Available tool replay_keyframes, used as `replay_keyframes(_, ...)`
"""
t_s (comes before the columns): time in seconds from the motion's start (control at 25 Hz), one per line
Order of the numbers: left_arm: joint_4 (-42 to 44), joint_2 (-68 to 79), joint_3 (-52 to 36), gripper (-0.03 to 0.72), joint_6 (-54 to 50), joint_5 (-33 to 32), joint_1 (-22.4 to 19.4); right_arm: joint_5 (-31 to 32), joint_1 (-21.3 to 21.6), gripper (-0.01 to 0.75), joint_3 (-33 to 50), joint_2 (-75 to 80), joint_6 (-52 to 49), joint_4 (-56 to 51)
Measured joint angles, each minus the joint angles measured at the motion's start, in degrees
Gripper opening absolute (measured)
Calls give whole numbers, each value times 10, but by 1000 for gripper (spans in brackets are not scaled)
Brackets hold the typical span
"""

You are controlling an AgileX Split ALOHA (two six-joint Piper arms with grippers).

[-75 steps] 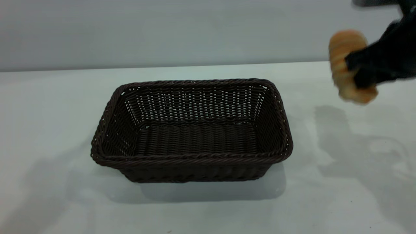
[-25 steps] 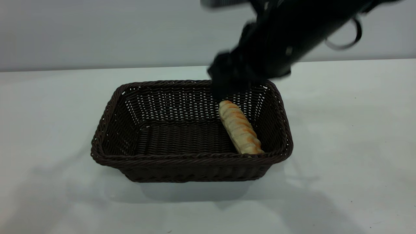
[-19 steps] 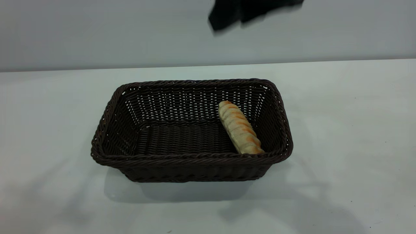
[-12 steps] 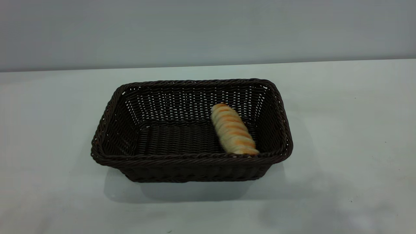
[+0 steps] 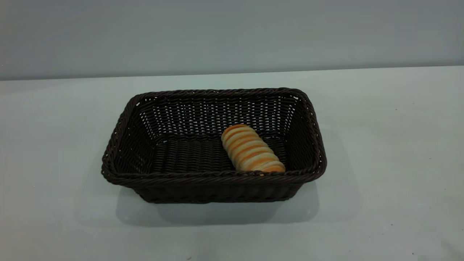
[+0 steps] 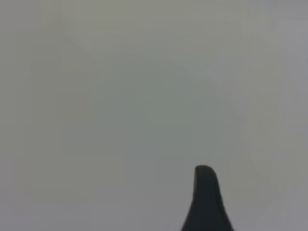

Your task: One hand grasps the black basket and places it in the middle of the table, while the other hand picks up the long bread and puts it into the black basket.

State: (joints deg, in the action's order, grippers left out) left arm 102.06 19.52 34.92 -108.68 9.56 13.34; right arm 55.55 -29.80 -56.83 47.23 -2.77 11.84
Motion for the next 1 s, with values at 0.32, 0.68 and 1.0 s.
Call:
replay_keyframes(0.32,0,-91,-92,573,-55,14,0,6,0,334,155,-214,4,-76)
replay_keyframes(0.68,0,-93,-95,556,-62,170,0,46,0,334,228,-354,85,-186)
replay_keyframes(1.0,0,-93,-97,499,-51,309,0,61,0,334,272,-404,106,-189)
